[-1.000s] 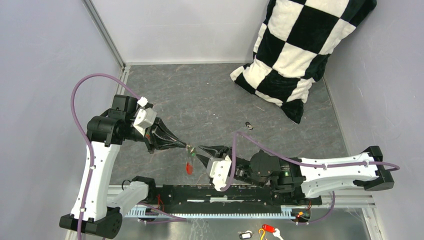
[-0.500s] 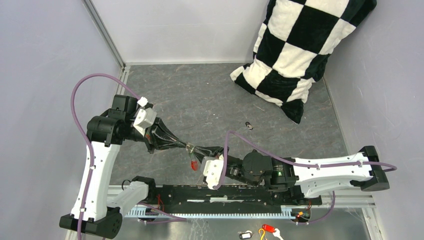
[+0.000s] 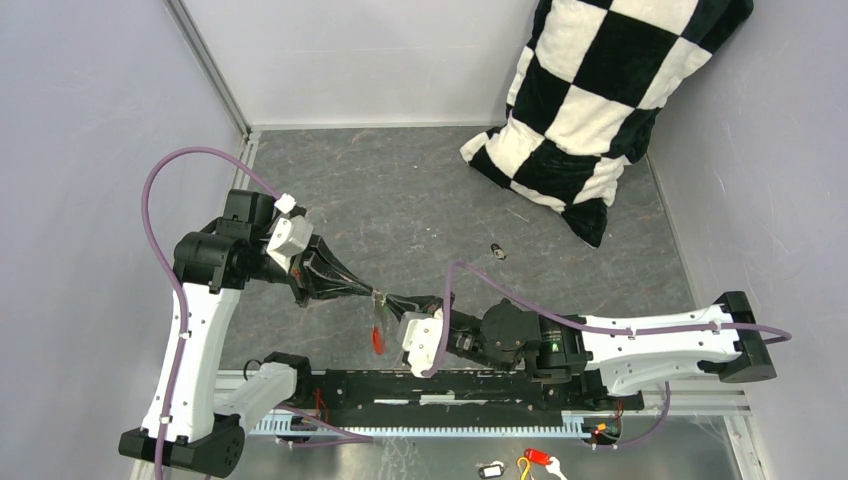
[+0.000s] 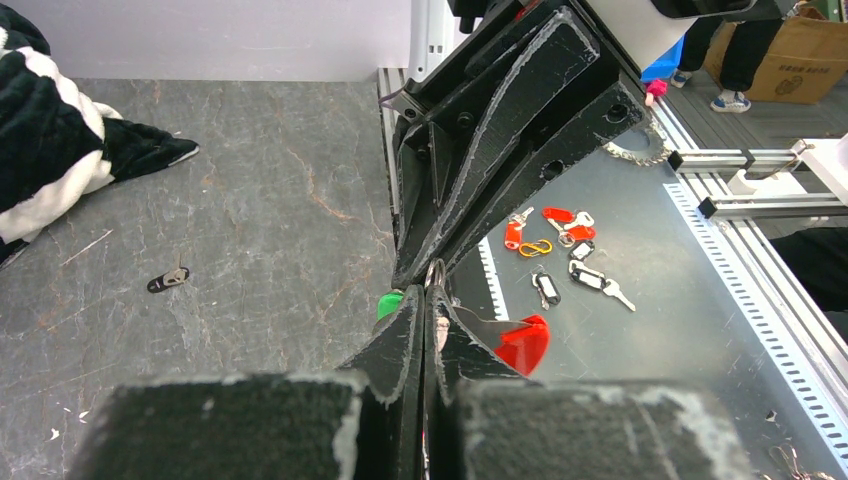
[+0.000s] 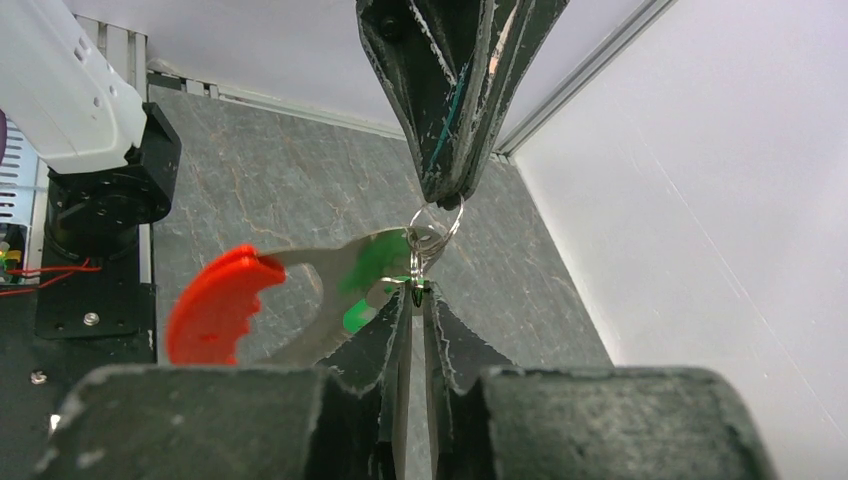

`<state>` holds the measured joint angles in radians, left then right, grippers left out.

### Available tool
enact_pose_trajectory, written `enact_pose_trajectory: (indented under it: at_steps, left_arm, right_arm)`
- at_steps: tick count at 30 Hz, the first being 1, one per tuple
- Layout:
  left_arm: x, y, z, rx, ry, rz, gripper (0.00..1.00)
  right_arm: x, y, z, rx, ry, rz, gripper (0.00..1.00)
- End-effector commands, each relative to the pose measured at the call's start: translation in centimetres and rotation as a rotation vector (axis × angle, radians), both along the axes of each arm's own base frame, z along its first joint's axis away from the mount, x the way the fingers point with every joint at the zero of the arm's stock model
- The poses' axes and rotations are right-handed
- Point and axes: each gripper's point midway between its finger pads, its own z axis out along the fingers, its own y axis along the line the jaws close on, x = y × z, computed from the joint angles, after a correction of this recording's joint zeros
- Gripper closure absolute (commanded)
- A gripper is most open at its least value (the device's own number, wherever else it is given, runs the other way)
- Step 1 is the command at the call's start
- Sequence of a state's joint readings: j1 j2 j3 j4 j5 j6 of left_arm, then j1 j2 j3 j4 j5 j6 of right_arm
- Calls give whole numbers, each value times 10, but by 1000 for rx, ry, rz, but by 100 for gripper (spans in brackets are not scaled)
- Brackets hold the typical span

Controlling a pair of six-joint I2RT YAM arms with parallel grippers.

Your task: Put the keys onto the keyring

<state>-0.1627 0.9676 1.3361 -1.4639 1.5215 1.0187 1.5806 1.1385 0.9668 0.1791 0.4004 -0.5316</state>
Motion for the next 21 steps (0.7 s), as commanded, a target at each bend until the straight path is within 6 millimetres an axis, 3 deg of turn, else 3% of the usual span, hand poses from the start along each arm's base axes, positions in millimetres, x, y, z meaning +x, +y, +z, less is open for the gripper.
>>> enact_pose_trajectory:
  at_steps: [1,6,21]
  left_arm:
    - [-11,-2,25,-113,-67,-52,98]
    - [-11,-2,23,-111,-59,-50,98]
    - [-9,-2,14,-102,-40,-45,98]
  right_arm:
    - [2,1,36,101,7,-3,90]
    - [1,-1,42,120,8,0,100]
    - [4,-16,55,103,-19,-16,100]
